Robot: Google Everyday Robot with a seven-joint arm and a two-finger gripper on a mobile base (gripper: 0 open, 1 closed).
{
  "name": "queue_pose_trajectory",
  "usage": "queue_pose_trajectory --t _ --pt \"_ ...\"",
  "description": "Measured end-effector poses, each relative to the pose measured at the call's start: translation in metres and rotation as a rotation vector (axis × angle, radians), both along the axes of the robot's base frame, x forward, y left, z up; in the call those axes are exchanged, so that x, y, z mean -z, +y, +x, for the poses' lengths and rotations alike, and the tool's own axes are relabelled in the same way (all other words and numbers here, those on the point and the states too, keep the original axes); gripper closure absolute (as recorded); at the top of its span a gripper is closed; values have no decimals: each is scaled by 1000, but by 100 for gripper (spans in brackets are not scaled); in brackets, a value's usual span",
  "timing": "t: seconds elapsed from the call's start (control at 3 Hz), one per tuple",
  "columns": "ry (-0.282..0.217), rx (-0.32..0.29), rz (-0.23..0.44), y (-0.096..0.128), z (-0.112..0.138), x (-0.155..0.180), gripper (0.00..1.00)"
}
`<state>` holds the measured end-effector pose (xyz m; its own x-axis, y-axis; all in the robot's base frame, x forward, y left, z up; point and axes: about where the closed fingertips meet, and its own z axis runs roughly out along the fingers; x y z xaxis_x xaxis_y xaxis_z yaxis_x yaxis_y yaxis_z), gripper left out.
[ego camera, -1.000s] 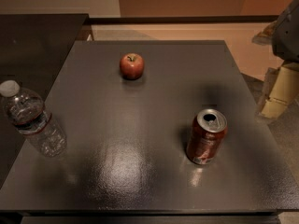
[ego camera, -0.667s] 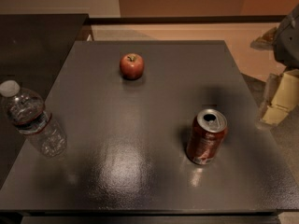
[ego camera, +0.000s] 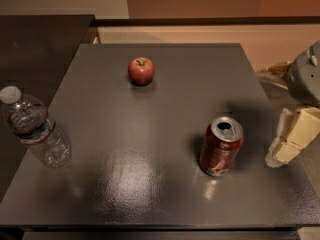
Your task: Knock coke can over
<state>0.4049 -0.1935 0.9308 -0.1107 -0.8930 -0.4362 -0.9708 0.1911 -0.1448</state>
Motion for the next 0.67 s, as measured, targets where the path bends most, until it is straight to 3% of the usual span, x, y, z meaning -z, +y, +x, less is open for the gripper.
queue_pose_trajectory --t 0.67 --pt "-22 -53 237 37 -10 21 0"
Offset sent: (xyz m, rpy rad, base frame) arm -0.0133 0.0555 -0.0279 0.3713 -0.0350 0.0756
